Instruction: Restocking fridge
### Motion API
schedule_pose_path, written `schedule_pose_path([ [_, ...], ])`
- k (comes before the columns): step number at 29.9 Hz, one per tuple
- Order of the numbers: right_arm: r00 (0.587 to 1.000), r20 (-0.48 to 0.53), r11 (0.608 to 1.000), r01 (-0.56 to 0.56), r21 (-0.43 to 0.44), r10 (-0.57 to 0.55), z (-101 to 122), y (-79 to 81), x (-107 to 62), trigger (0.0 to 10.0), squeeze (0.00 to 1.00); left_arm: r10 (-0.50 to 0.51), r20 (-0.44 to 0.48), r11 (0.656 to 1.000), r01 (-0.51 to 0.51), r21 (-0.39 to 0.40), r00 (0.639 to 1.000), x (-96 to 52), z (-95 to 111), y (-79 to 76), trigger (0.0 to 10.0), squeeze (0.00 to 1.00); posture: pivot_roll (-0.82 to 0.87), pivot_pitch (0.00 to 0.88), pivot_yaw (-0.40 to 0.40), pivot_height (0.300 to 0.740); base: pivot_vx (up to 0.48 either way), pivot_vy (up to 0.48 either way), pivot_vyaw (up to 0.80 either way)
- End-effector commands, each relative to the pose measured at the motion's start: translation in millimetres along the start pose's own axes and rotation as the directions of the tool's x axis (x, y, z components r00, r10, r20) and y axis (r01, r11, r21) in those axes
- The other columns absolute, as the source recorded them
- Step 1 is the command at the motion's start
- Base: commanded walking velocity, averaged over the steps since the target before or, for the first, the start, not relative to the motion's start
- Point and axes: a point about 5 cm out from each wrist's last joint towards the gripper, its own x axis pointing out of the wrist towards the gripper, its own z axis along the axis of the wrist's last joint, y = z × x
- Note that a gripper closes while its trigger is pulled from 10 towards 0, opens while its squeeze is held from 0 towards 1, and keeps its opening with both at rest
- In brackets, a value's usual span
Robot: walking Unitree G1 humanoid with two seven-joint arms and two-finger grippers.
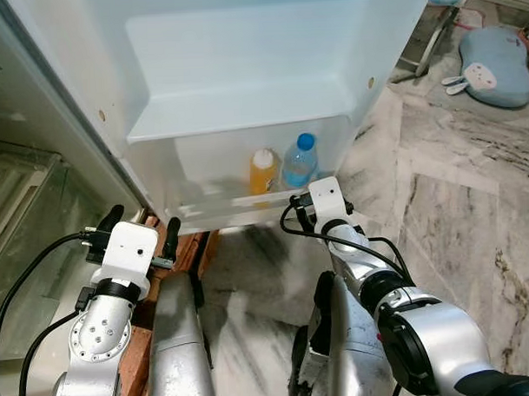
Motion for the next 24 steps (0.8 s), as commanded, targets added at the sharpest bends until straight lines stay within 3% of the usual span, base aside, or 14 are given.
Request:
schedule_pose_path([
  [1, 1.0, 0.012, 1.0, 0.001, -0.011, -0.001, 1.3, -3.2, 0.2, 10.0, 1.0, -0.001, -0.008, 1.0, 0.001, 0.002, 1.0, -0.8, -2.6, -2.3, 10.0, 0.0, 0.3, 0.175, -0.078, 0.556, 0.0, 0.0, 0.0],
  [14, 0.995, 0.09, 0.999, -0.045, -0.002, 0.045, -0.9, -2.1, -5.7, 10.0, 1.0, 0.011, 0.014, 1.0, -0.011, -0.012, 1.0, 6.6, -1.5, -4.6, 10.0, 0.0, 0.27, 0.127, -0.086, 0.556, 0.0, 0.0, 0.0],
  [24, 0.964, 0.216, 0.988, -0.151, -0.038, 0.156, -13.2, 1.1, -38.6, 10.0, 1.0, 0.018, 0.044, 0.999, -0.017, -0.029, 0.999, 13.5, 0.5, -7.6, 10.0, 0.0, 0.2, 0.063, -0.068, 0.556, 0.0, 0.0, 0.0],
])
